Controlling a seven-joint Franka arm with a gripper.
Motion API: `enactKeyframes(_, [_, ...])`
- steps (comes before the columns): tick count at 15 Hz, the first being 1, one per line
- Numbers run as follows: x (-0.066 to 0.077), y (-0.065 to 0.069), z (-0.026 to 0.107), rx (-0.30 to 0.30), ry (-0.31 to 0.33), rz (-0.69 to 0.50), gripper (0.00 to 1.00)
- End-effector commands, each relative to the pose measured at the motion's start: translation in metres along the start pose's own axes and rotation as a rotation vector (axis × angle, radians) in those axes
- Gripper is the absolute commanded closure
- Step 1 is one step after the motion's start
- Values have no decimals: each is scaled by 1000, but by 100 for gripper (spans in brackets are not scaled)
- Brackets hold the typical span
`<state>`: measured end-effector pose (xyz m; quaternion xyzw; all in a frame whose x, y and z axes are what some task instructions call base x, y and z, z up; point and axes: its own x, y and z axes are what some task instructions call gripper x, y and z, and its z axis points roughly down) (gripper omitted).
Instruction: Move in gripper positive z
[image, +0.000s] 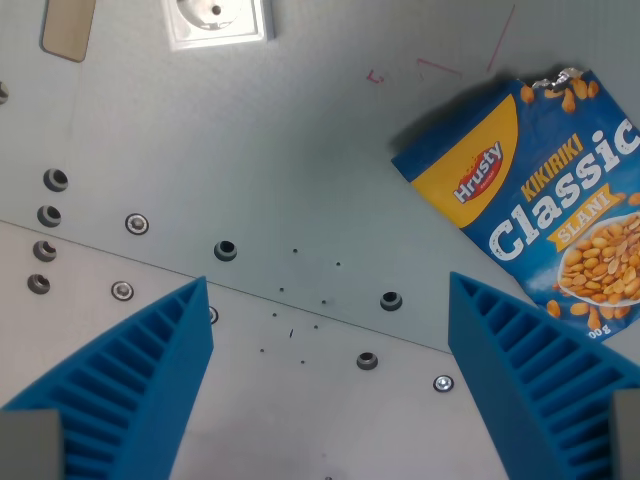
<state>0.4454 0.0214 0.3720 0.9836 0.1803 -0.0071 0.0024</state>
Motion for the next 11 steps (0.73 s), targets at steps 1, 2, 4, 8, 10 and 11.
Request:
enactKeyframes(1, [-1,0,2,-2,6,0,0])
enactKeyframes(2, [0,0,7,-2,6,0,0])
enactKeyframes(4, [0,0,17,-2,6,0,0])
enactKeyframes(8, [0,0,37,-2,6,0,0])
enactKeyframes(10, [0,0,47,-2,6,0,0])
enactKeyframes(11, [0,0,52,-2,6,0,0])
